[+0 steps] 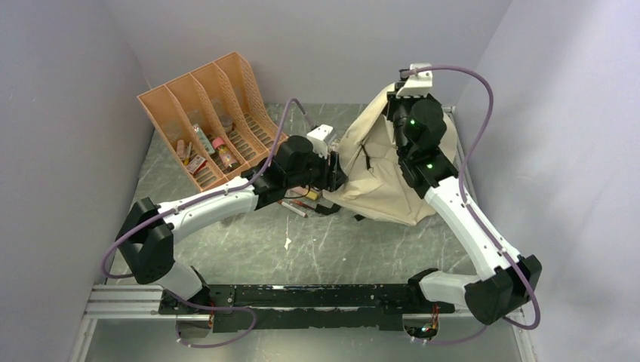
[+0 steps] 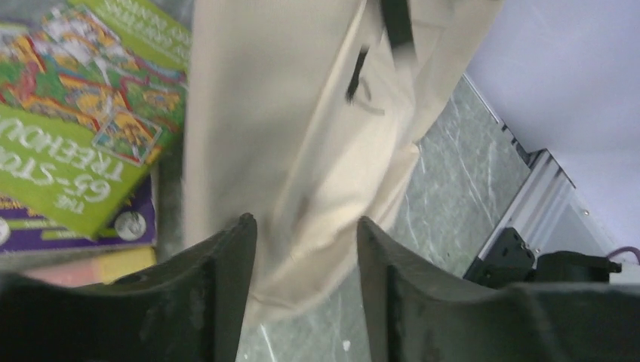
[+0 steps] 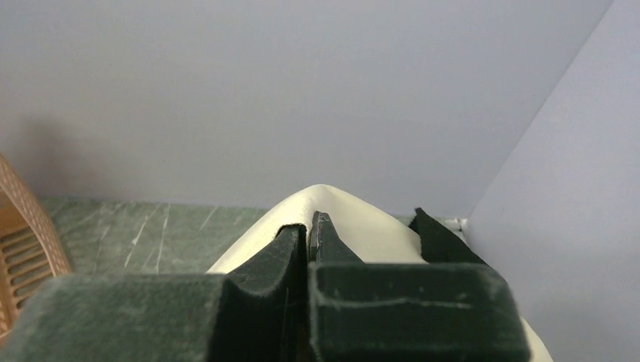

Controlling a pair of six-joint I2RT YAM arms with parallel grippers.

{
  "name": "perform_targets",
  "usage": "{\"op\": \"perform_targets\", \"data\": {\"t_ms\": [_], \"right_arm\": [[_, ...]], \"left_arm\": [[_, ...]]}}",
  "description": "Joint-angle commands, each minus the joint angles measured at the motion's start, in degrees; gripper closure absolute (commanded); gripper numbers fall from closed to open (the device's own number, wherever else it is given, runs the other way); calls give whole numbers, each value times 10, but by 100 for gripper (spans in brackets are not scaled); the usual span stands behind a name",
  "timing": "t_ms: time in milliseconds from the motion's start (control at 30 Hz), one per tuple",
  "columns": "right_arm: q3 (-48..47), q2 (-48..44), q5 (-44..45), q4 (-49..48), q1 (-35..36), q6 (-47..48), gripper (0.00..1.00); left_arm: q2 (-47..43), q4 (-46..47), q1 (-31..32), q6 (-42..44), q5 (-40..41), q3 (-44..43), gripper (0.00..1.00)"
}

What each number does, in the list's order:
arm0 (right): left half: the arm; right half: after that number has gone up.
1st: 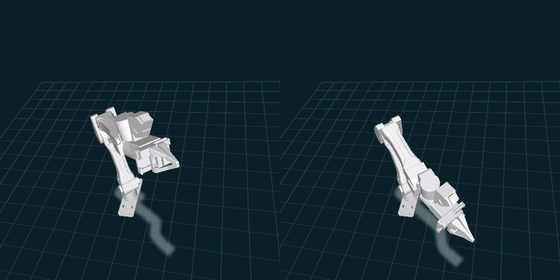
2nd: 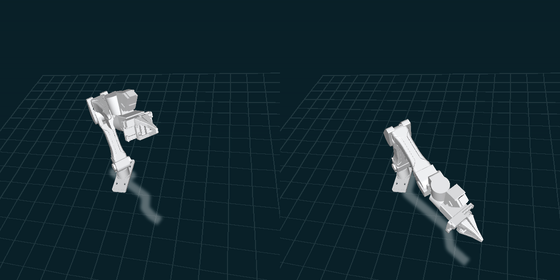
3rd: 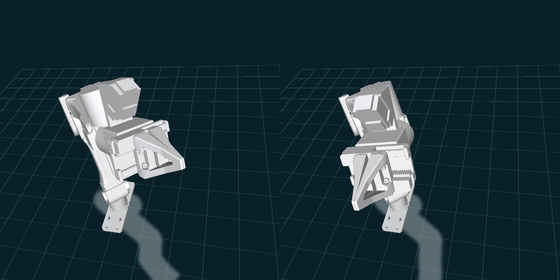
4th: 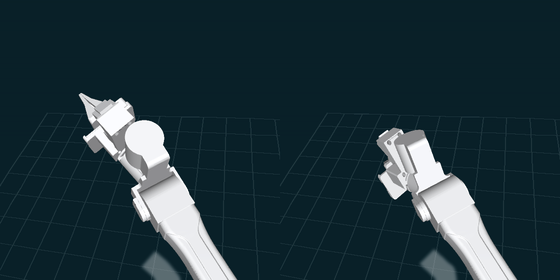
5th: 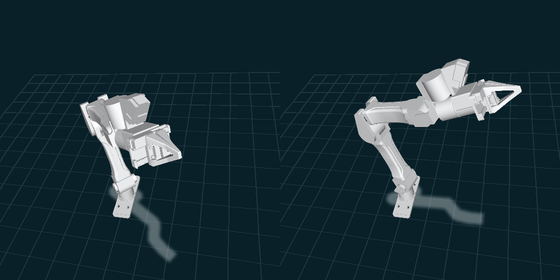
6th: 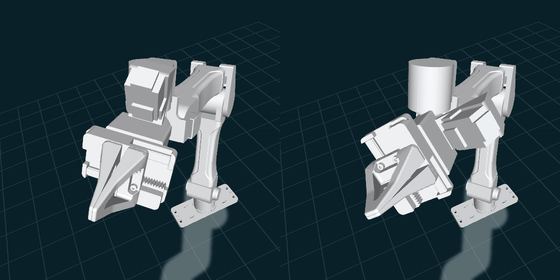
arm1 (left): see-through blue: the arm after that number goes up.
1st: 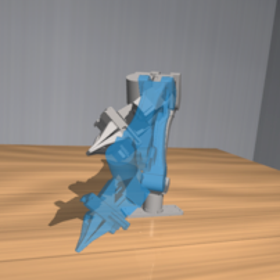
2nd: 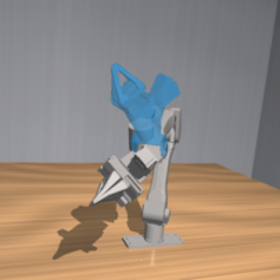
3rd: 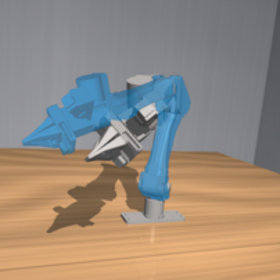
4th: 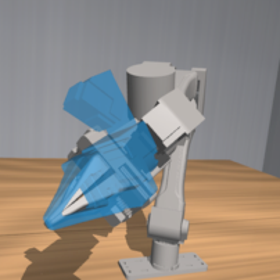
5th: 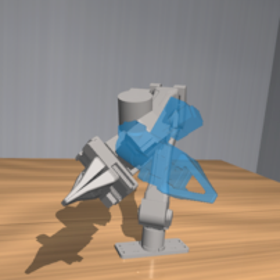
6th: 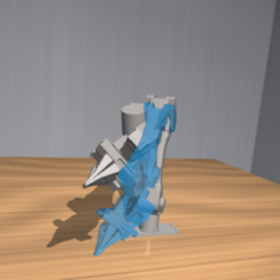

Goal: Pack the student bag
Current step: Unzip the student bag at the center of the board.

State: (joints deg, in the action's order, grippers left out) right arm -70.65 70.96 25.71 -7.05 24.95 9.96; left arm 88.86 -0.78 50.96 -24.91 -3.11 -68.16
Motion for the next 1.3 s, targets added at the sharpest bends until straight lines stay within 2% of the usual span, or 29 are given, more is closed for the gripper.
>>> {"op": "perform_targets", "data": {"t_ms": [0, 200, 367, 467, 567, 767, 967, 1067, 1133, 1167, 1200, 1233, 1267], "right_arm": [[24, -65, -16, -114, -3, 33, 100], [112, -111, -206, -148, -3, 110, 100], [152, -128, -369, -147, -5, 160, 100], [159, -133, -498, -141, -13, 170, 100], [134, -125, -629, -90, -17, 180, 100], [78, -85, -806, 41, -19, 233, 97], [43, -25, -927, 217, -17, 315, 80], [68, -3, -946, 223, -5, 283, 70], [124, -2, -946, 163, 11, 225, 62], [162, -7, -945, 96, 19, 147, 56], [207, -15, -932, -45, 30, 61, 44], [239, -24, -903, -107, 43, 4, 38], [259, -36, -869, -119, 51, -5, 36]], "left_arm": [[-52, -12, 4, 23, -31, 24, 40], [-153, -38, 3, 53, 41, 81, 39], [-271, -67, -4, 56, 144, 122, 39], [-318, -106, -12, 64, 208, 119, 35], [-345, -153, -24, 66, 266, 101, 25], [-361, -181, -44, 73, 294, 92, 22], [-357, -185, -64, 47, 284, 106, 21], [-353, -193, -73, 31, 295, 110, 21], [-353, -200, -79, 22, 308, 112, 21], [-353, -203, -81, 20, 315, 113, 21], [-353, -207, -83, 16, 324, 113, 20], [-353, -212, -85, 13, 334, 112, 19], [-353, -215, -90, 10, 339, 111, 18]]}}
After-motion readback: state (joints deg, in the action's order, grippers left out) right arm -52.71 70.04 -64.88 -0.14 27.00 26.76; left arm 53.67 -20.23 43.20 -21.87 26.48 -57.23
